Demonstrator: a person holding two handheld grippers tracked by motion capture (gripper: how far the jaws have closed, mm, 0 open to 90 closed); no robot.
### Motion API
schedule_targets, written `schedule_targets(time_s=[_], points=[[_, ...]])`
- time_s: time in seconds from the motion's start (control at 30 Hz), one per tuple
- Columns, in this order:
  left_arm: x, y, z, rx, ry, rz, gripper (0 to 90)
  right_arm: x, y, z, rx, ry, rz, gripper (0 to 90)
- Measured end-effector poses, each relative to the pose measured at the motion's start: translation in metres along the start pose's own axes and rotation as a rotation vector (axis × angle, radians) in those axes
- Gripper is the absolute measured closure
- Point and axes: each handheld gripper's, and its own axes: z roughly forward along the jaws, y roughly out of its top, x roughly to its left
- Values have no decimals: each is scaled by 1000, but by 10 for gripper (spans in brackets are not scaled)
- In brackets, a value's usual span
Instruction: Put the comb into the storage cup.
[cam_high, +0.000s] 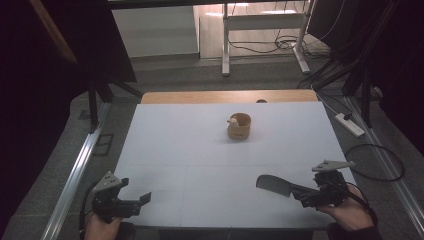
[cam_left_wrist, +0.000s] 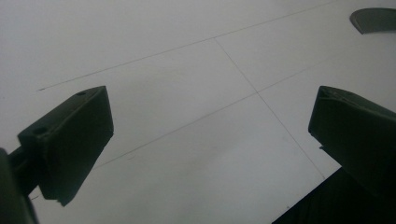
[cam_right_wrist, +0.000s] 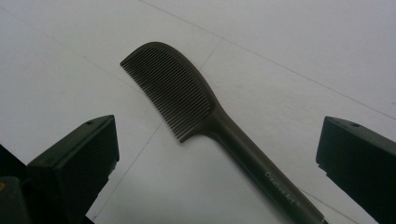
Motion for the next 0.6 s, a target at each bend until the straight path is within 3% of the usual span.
schedule_targets(time_s=[0.6], points=[[1, 0, 0, 2, 0, -4, 8, 4, 16, 9, -2, 40, -60, 0]])
